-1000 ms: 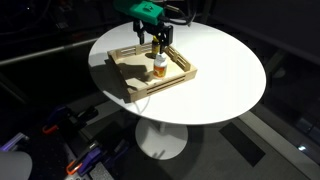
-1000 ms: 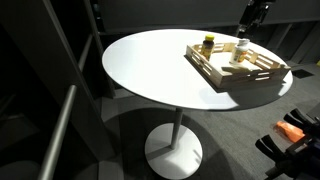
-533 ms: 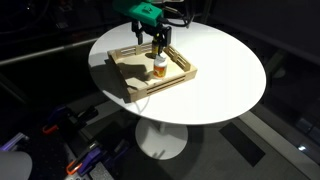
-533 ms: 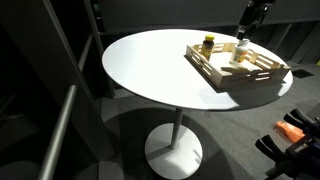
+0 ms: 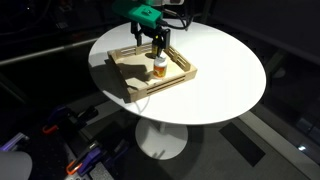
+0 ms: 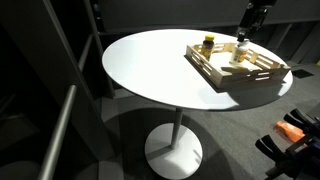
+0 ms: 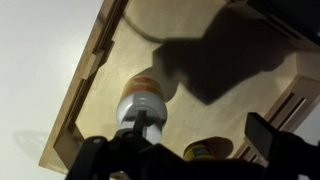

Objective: Put the white cap on the white bottle

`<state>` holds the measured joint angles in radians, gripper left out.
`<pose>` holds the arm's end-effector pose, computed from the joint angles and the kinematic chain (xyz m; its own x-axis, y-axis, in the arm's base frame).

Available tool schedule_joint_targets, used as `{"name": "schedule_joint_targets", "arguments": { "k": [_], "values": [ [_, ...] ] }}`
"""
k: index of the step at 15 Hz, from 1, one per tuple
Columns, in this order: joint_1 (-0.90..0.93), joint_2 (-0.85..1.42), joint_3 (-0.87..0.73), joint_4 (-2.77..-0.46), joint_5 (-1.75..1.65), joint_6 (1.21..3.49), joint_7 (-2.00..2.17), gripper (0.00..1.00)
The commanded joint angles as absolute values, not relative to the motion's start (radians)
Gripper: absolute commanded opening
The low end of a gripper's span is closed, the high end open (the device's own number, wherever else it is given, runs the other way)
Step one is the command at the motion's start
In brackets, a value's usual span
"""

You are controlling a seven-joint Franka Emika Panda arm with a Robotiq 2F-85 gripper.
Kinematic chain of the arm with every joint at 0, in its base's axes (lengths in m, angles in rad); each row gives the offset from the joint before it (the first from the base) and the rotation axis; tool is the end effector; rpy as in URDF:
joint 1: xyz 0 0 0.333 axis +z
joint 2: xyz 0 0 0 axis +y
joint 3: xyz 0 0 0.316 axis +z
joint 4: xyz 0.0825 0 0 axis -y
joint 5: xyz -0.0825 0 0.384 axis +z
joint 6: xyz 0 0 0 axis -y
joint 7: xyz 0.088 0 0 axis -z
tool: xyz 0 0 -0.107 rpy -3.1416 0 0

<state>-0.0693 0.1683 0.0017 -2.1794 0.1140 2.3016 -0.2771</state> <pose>0.5479 -0.0347 0.3095 0.9909 0.1321 -0.0250 0.1293 -0.9874 -0.0917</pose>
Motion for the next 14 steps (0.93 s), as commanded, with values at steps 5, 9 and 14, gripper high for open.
{"name": "schedule_joint_targets", "arguments": {
  "k": [5, 9, 14],
  "values": [
    [-0.075, 0.175, 0.004, -2.175, 0.14, 2.281, -0.306, 1.0],
    [-0.075, 0.169, 0.005, -2.177, 0.142, 2.282, -0.309, 1.0],
    [-0.068, 0.124, 0.0, -2.183, 0.118, 2.246, -0.274, 1.0]
  ]
}}
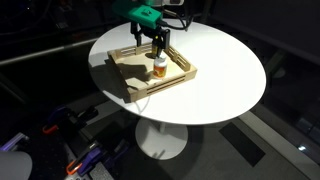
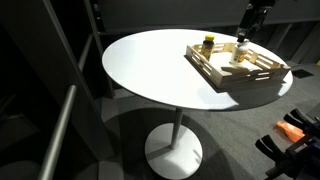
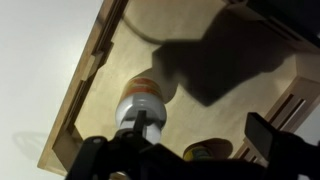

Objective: Put the white cap on the white bottle

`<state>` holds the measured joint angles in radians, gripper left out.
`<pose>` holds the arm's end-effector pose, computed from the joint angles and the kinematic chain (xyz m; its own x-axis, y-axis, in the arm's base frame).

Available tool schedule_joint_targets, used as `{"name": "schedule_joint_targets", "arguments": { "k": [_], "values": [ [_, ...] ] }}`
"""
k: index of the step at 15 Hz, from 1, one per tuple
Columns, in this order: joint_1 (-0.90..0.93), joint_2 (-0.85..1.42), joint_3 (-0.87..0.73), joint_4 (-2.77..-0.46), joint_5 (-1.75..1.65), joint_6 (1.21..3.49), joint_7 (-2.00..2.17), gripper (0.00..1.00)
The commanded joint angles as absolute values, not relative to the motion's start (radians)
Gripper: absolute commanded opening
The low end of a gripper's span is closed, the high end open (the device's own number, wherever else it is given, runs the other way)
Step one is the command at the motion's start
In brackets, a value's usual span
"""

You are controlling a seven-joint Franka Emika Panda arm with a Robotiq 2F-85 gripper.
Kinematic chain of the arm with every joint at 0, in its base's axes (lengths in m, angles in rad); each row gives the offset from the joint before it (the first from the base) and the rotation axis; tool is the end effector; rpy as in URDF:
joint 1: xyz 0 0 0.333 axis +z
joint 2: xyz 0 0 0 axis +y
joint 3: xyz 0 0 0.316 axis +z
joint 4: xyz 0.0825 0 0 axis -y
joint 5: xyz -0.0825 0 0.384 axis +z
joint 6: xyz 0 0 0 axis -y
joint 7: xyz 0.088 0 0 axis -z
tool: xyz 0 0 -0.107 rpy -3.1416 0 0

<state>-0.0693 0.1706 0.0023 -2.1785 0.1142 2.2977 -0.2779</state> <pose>0.5477 -0.0343 0.3083 0.9906 0.1337 -0.0300 0.1304 -0.9871 -0.0933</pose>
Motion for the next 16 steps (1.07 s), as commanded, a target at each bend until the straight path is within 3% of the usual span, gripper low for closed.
{"name": "schedule_joint_targets", "arguments": {
  "k": [1, 16],
  "values": [
    [-0.066, 0.11, -0.004, -2.187, 0.109, 2.233, -0.256, 1.0],
    [-0.077, -0.232, -0.046, -2.302, -0.026, 2.009, 0.032, 1.0]
  ]
}}
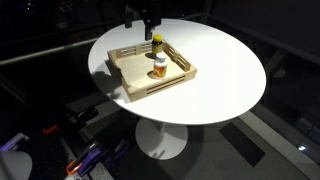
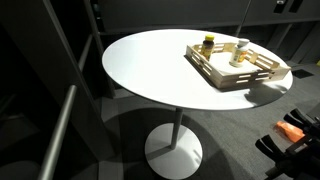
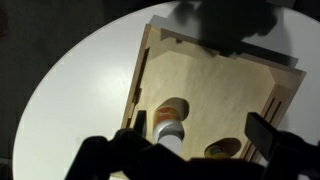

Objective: Put the white cap on the white bottle

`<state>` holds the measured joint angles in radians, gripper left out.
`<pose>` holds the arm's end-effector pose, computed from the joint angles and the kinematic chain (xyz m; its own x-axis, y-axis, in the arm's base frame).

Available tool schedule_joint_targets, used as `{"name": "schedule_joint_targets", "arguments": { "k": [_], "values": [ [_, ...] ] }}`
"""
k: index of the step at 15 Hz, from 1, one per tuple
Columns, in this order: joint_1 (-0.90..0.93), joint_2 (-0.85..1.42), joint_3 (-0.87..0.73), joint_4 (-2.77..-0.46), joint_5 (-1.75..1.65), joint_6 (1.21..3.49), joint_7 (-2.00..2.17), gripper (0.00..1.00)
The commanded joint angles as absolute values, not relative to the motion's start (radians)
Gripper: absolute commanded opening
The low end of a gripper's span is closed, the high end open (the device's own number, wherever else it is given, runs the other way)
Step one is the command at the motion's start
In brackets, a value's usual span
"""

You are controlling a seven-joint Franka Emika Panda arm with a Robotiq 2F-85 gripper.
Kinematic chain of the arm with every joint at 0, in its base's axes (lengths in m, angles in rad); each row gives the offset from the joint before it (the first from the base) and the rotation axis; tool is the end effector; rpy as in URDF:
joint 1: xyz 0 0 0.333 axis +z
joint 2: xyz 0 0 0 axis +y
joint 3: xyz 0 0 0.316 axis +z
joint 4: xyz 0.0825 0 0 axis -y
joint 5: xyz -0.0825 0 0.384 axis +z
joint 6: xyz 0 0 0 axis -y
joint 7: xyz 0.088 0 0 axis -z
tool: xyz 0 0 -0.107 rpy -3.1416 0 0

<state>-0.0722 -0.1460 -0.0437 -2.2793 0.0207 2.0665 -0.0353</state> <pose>0.4820 -0.0553 0.4100 0.9938 -0.0892 -0.0662 -0.0911 -0.9955 -0.0262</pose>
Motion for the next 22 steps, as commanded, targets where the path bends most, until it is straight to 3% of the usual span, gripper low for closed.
{"name": "schedule_joint_targets", "arguments": {
  "k": [1, 8, 22],
  "values": [
    [-0.08, -0.252, -0.045, -2.297, -0.039, 1.985, 0.047, 1.0],
    [-0.085, -0.317, -0.056, -2.247, -0.037, 1.835, 0.05, 1.0],
    [-0.08, -0.312, -0.061, -2.269, -0.032, 1.868, 0.038, 1.0]
  ]
}}
